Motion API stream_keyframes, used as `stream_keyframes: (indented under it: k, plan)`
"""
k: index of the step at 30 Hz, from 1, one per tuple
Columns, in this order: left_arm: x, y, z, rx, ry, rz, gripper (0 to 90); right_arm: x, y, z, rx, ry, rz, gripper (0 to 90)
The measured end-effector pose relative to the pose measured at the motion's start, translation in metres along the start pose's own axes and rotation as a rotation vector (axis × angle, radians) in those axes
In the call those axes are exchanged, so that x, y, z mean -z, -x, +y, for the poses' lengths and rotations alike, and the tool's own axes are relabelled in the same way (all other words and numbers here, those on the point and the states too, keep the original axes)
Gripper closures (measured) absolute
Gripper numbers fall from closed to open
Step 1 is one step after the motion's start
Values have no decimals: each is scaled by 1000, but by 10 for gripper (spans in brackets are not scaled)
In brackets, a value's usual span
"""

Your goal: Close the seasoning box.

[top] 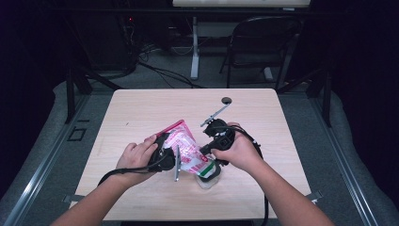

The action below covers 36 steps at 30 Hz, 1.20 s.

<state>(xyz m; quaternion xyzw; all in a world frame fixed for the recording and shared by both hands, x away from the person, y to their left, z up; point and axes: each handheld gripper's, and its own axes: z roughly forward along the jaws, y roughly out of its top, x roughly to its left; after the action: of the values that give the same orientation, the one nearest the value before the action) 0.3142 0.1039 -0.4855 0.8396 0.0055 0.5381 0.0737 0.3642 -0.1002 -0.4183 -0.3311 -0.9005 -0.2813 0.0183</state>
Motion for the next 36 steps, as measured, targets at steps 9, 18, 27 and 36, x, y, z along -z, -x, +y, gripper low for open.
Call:
stream_keyframes:
  k: [9,18,27,36]
  plan:
    - [0,3,2,-25,-2,21,623,-3,1,-3,-10,3,0,900]
    - [1,3,4,-48,-6,39,625,-4,3,-4,-8,-6,1,900]
    - [3,2,6,-82,-6,58,628,-5,4,-7,-21,7,4,900]
    - [5,0,7,-121,-14,66,631,-5,6,-8,-21,5,4,900]
